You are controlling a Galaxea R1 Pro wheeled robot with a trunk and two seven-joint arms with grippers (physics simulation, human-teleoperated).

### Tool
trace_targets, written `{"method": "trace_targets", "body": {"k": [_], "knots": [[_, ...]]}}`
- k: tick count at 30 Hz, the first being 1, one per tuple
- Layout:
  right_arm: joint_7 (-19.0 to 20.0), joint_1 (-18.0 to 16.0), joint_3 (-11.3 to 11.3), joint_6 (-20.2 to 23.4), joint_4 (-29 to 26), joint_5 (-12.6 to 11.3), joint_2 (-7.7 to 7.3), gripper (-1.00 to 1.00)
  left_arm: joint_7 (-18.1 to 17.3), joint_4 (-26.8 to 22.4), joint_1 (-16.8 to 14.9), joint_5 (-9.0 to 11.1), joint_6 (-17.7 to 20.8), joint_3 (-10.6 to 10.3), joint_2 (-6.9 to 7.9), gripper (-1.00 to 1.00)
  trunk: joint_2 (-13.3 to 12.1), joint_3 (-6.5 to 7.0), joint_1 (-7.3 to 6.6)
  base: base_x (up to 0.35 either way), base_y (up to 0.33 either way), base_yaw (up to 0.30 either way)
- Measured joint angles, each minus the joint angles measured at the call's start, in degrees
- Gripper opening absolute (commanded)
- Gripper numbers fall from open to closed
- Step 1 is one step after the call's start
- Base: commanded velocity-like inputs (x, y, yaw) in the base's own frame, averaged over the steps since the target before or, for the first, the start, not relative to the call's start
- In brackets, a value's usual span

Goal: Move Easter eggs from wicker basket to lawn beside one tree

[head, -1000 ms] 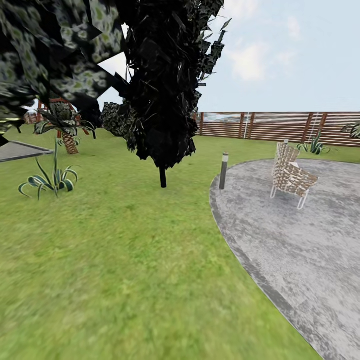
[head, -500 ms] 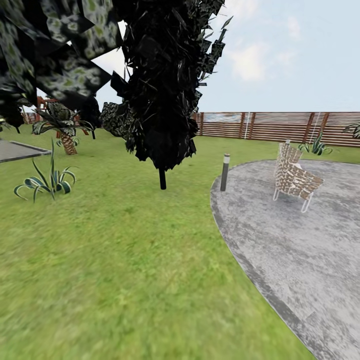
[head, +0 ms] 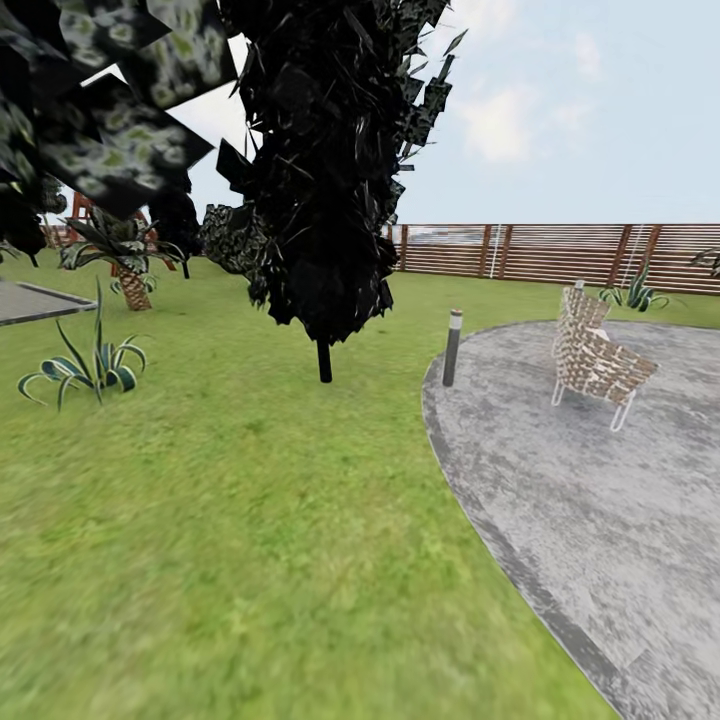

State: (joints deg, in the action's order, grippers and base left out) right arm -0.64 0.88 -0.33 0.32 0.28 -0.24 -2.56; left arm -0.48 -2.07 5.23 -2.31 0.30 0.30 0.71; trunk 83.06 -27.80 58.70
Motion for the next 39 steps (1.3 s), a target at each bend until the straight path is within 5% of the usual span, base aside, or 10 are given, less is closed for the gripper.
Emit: {"method": "trace_targets", "body": {"k": [39], "knots": [[0.0, 0.0, 0.0, 0.0, 0.0, 0.1, 0.01, 1.00, 0.0, 0.0, 0.0, 0.0, 0.0, 0.0, -0.01, 1.00, 0.0, 0.00, 0.00, 0.203, 0.000, 0.031]]}}
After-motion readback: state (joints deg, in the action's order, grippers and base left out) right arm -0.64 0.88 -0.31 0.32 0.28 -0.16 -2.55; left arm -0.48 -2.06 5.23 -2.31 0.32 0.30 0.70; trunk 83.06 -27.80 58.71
